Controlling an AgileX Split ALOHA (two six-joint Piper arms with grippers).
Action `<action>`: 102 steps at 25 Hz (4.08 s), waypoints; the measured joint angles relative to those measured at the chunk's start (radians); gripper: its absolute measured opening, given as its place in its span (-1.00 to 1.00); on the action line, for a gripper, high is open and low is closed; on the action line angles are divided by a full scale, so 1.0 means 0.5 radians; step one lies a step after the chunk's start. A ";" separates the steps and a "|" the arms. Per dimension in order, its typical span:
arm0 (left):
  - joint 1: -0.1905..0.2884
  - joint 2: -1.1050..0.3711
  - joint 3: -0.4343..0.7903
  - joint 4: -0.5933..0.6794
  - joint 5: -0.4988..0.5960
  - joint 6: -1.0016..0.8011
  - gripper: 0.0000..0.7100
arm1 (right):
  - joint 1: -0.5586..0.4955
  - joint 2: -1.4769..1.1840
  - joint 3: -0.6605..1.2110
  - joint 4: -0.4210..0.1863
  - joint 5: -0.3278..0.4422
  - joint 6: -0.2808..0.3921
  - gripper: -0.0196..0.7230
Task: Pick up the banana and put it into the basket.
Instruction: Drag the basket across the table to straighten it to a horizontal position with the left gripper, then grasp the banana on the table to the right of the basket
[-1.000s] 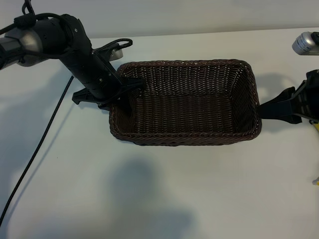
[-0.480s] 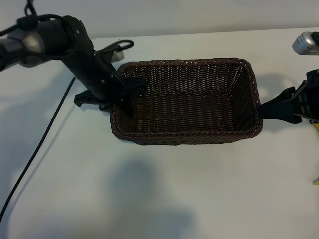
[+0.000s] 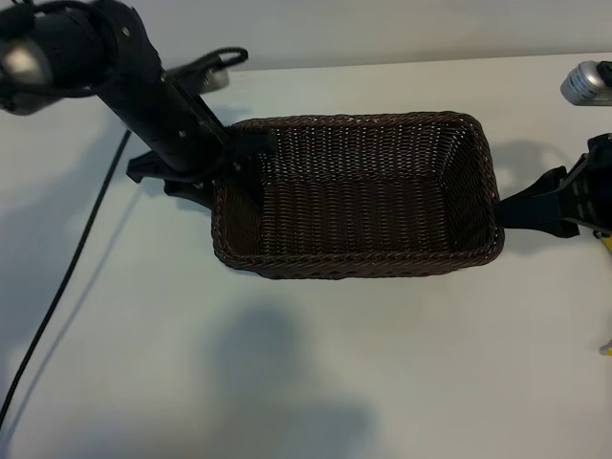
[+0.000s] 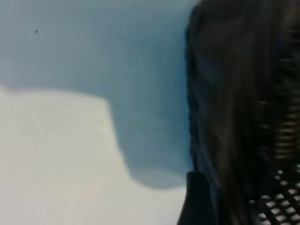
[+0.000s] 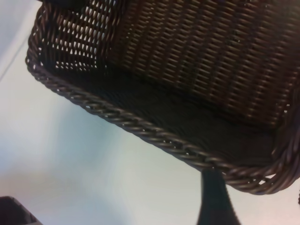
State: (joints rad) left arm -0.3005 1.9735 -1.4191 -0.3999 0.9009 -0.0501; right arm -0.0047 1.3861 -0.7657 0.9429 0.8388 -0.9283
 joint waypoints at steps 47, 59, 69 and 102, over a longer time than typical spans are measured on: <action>0.453 -1.345 0.804 0.904 0.523 0.010 0.58 | 0.000 0.000 0.000 0.000 0.003 0.000 0.24; 0.450 -2.515 1.693 0.904 0.234 0.004 0.58 | 0.000 0.000 0.000 0.000 0.003 0.000 0.24; 0.450 -3.362 1.807 0.904 0.325 0.018 0.58 | 0.000 0.000 0.000 0.000 0.003 0.000 0.24; 0.584 -3.962 1.807 0.934 0.328 0.015 0.58 | 0.000 0.000 -0.180 -0.390 -0.096 0.481 0.24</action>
State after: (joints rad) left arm -0.0084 -0.0074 -0.5156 0.0670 1.0648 -0.0428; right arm -0.0047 1.3861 -0.8556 0.7480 0.7907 -0.6878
